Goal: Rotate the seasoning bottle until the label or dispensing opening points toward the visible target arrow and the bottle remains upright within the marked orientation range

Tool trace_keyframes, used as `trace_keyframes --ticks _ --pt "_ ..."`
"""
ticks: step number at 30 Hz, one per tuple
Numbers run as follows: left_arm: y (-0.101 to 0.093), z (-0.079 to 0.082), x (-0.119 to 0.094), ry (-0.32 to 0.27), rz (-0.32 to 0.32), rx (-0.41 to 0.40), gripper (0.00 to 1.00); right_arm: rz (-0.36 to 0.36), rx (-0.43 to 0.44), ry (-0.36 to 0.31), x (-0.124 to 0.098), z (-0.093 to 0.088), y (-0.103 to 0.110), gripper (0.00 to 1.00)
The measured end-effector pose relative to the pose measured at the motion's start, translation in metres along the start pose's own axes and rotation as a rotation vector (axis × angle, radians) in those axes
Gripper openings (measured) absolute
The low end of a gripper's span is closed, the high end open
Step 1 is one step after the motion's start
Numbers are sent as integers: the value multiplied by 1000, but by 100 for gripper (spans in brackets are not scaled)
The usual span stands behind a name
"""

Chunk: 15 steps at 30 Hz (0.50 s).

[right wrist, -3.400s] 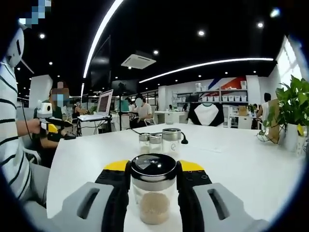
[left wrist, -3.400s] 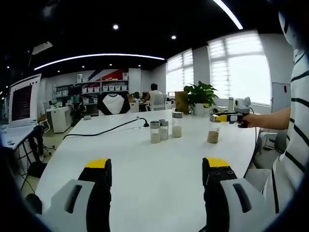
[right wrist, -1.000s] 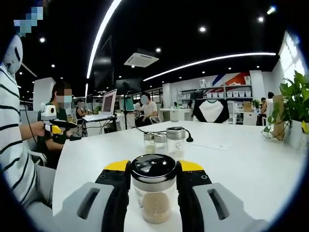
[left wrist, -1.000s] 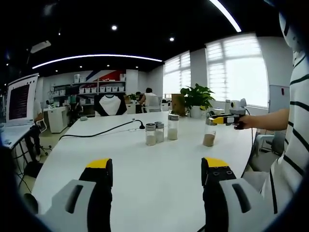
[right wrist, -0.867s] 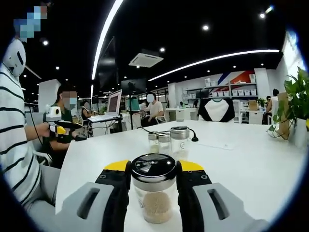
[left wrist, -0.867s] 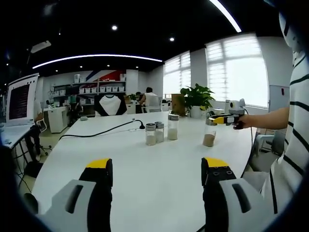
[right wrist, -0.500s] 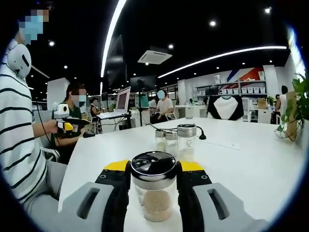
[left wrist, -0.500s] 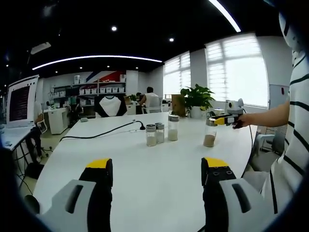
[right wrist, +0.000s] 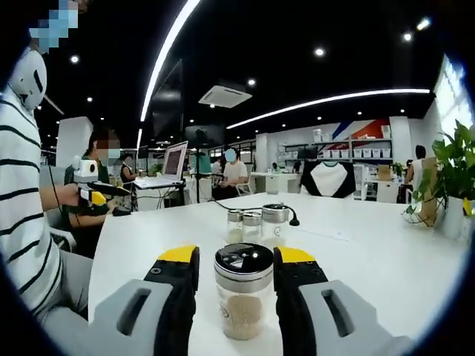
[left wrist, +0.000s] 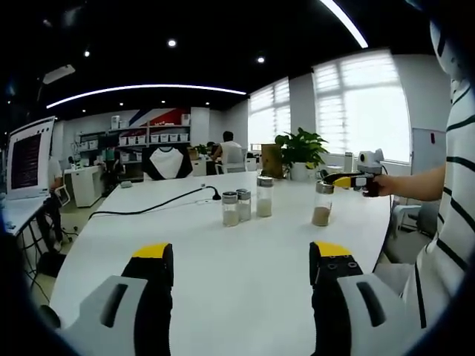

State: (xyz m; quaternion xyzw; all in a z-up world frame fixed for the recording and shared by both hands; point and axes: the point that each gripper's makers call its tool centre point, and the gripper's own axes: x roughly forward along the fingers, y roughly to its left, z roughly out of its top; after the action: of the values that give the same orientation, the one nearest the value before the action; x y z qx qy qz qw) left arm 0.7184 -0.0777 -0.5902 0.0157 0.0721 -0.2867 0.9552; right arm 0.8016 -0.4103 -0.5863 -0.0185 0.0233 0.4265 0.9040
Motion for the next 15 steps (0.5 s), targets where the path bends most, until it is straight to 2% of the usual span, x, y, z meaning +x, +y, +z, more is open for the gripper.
trace_keyframes --ticks 4,8,9,13,15 --pt "0 0 4 0 -4 -2 79 -53 -6 -54 -6 12 3 49" --pt "-2 -1 8 3 -11 -1 79 -113 2 -98 -15 19 3 49" --pt "-2 -1 9 1 -10 -1 79 -149 2 -113 -19 21 -1 49" --pt "3 0 10 -5 -3 -6 79 -254 -21 -109 -33 22 -10 49" --pt "5 1 10 -9 0 -8 79 -272 -17 -99 -37 19 -10 49"
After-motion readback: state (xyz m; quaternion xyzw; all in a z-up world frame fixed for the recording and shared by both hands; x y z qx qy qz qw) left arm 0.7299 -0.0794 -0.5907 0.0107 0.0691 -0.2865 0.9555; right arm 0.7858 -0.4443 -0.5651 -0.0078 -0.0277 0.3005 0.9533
